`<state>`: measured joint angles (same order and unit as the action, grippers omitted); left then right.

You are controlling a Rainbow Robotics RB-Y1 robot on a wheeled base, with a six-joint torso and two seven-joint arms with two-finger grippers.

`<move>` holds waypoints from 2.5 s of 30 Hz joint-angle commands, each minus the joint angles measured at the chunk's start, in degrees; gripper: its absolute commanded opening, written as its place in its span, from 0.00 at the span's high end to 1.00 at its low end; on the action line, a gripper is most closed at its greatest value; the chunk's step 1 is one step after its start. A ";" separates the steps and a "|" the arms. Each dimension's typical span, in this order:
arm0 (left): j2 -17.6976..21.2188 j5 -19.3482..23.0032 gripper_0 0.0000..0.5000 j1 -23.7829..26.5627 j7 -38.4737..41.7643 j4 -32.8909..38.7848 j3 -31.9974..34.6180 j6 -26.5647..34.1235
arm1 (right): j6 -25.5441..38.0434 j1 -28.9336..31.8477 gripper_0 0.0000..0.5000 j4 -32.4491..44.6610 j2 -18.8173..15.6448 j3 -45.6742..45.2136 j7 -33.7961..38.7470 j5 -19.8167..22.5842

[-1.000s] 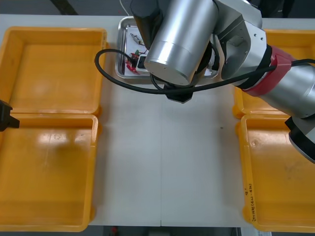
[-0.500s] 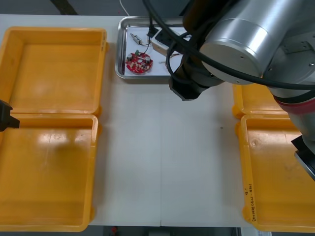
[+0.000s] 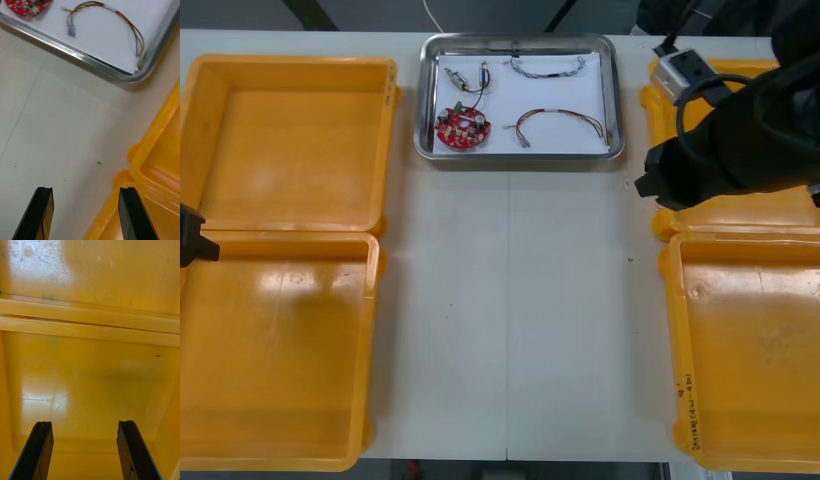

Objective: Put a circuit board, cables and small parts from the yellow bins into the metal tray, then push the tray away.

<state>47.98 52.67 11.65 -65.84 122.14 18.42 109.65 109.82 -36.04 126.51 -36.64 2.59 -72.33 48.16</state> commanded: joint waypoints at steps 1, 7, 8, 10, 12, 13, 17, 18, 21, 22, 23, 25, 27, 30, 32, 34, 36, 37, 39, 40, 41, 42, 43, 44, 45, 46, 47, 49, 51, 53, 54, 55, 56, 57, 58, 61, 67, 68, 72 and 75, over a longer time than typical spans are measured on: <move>2.56 0.41 0.00 -0.84 -2.09 1.61 1.70 0.35 | 0.18 5.45 0.00 1.81 -3.70 -9.27 1.05 2.12; 2.56 0.41 0.00 -0.84 -2.09 1.61 1.70 0.35 | 0.18 11.60 0.00 1.90 -5.11 -17.18 0.87 2.29; 2.56 0.41 0.00 -0.84 -2.09 1.61 1.70 0.35 | 0.18 12.74 0.00 1.81 -5.11 -18.67 0.87 2.29; 2.56 0.41 0.00 -0.84 -2.09 1.61 1.70 0.35 | 0.18 14.33 0.00 1.90 -5.11 -20.61 0.87 1.94; 2.56 0.41 0.00 -0.84 -2.09 1.61 1.70 0.35 | 0.18 16.00 0.00 1.81 -5.02 -22.28 0.79 1.94; 2.56 0.41 0.00 -0.84 -2.09 1.61 1.70 0.35 | 0.18 17.23 0.00 1.90 -5.11 -23.33 0.79 1.94; 2.56 0.41 0.00 -0.84 -2.09 1.61 1.70 0.35 | 0.18 20.48 0.00 1.90 -5.02 -26.14 0.52 1.24; 2.56 0.41 0.00 -0.84 -2.09 1.61 1.70 0.35 | 0.18 20.83 0.00 1.81 -5.11 -26.50 0.43 1.06; 2.56 0.41 0.00 -0.84 -2.09 1.61 1.70 0.35 | 0.18 22.24 0.00 1.81 -5.02 -27.46 0.17 0.09; 2.56 0.41 0.00 -0.84 -2.09 1.61 1.70 0.35 | 0.18 23.03 0.00 1.81 -5.02 -27.81 -0.01 -0.35; 2.56 0.41 0.00 -0.84 -2.09 1.61 1.70 0.35 | 0.18 24.08 0.00 1.81 -5.11 -28.17 -0.36 -0.61; 2.56 0.41 0.00 -0.84 -2.09 1.61 1.70 0.35 | 0.18 25.66 0.00 1.81 -5.02 -28.96 -0.53 -0.78; 2.56 0.41 0.00 -0.84 -2.09 1.61 1.70 0.35 | 0.18 27.33 0.00 1.55 -5.11 -29.66 -0.71 -0.78; 2.56 0.41 0.00 -0.84 -2.09 1.61 1.70 0.35 | 0.18 28.04 0.00 0.41 -5.11 -29.75 -0.88 -0.87; 2.56 0.41 0.00 -0.84 -2.09 1.61 1.70 0.35 | 0.18 28.13 0.00 -0.65 -5.11 -29.75 -1.24 -0.87; 2.56 0.41 0.00 -0.84 -2.09 1.61 1.70 0.35 | 0.18 28.21 0.00 -1.79 -5.02 -29.75 -1.59 -0.70; 2.56 0.41 0.00 -0.84 -2.09 1.61 1.70 0.35 | 0.18 28.13 0.00 -2.67 -5.02 -29.66 -2.11 -0.70; 2.56 0.41 0.00 -0.84 -2.09 1.61 1.70 0.35 | 0.18 28.13 0.00 -2.93 -5.11 -29.57 -2.38 -0.70; 2.56 0.41 0.00 -0.84 -2.09 1.61 1.70 0.35 | 0.18 28.13 0.00 -2.93 -5.02 -29.40 -2.55 -0.96; 2.56 0.41 0.00 -0.84 -2.09 1.61 1.70 0.35 | 0.18 28.13 0.00 -2.93 -5.11 -29.31 -2.64 -0.96; 2.56 0.41 0.00 -0.84 -2.09 1.61 1.70 0.35 | 0.18 28.13 0.00 -2.93 -5.02 -29.22 -2.64 -1.05; 2.56 0.41 0.00 -0.84 -2.09 1.61 1.70 0.35 | 0.18 28.13 0.00 -2.93 -5.02 -29.13 -2.73 -1.22; 2.56 0.41 0.00 -0.84 -2.09 1.61 1.70 0.35 | 0.18 28.13 0.00 -2.93 -5.11 -29.13 -2.82 -1.22; 2.56 0.41 0.00 -0.84 -2.09 1.61 1.70 0.35 | 0.18 28.13 0.00 -2.93 -5.11 -29.04 -2.91 -1.40; 2.56 0.41 0.00 -0.84 -2.09 1.61 1.70 0.35 | 0.18 28.13 0.00 -2.93 -5.02 -28.96 -2.99 -1.58; 2.56 0.41 0.00 -0.84 -2.09 1.61 1.70 0.35 | 0.18 28.13 0.00 -2.93 -5.11 -28.87 -3.08 -1.66; 2.56 0.41 0.00 -0.84 -2.09 1.61 1.70 0.35 | 0.18 28.13 0.00 -2.93 -5.11 -28.78 -3.17 -1.58; 2.56 0.41 0.00 -0.84 -2.09 1.61 1.70 0.35 | 0.18 28.13 0.00 -2.93 -5.11 -28.61 -3.26 -1.49; 2.56 0.41 0.00 -0.84 -2.09 1.61 1.70 0.35 | 0.18 28.13 0.00 -2.93 -5.28 -28.52 -3.26 -1.40; 2.56 0.41 0.00 -0.84 -2.09 1.61 1.70 0.35 | 0.18 28.13 0.00 -2.93 -5.28 -28.52 -3.26 -1.40; 2.56 0.41 0.00 -0.84 -2.09 1.61 1.70 0.35 | 0.18 28.13 0.00 -2.93 -5.28 -28.52 -3.26 -1.40; 2.56 0.41 0.00 -0.84 -2.09 1.61 1.70 0.35 | 0.18 28.13 0.00 -2.93 -5.28 -28.52 -3.26 -1.40; 2.56 0.41 0.00 -0.84 -2.09 1.61 1.70 0.35 | 0.18 28.13 0.00 -2.93 -5.28 -28.52 -3.26 -1.40; 2.56 0.41 0.00 -0.84 -2.09 1.61 1.70 0.35 | 0.18 28.13 0.00 -2.93 -5.28 -28.52 -3.26 -1.40; 2.56 0.41 0.00 -0.84 -2.09 1.61 1.70 0.35 | 0.18 28.13 0.00 -2.93 -5.28 -28.52 -3.26 -1.40; 2.56 0.41 0.00 -0.84 -2.09 1.61 1.70 0.35 | 0.18 28.13 0.00 -2.93 -5.28 -28.52 -3.26 -1.40; 2.56 0.41 0.00 -0.84 -2.09 1.61 1.70 0.35 | 0.18 28.13 0.00 -2.93 -5.28 -28.52 -3.26 -1.40; 2.56 0.41 0.00 -0.84 -2.09 1.61 1.70 0.35 | 0.18 28.13 0.00 -2.93 -5.28 -28.52 -3.26 -1.40; 2.56 0.41 0.00 -0.84 -2.09 1.61 1.70 0.35 | 0.18 28.13 0.00 -2.93 -5.28 -28.52 -3.26 -1.40; 2.56 0.41 0.00 -0.84 -2.09 1.61 1.70 0.35 | 0.18 28.13 0.00 -2.93 -5.28 -28.52 -3.26 -1.40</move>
<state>48.01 52.70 11.64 -65.84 122.18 18.44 109.66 109.83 -8.41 123.16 -39.77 -25.57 -73.40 47.11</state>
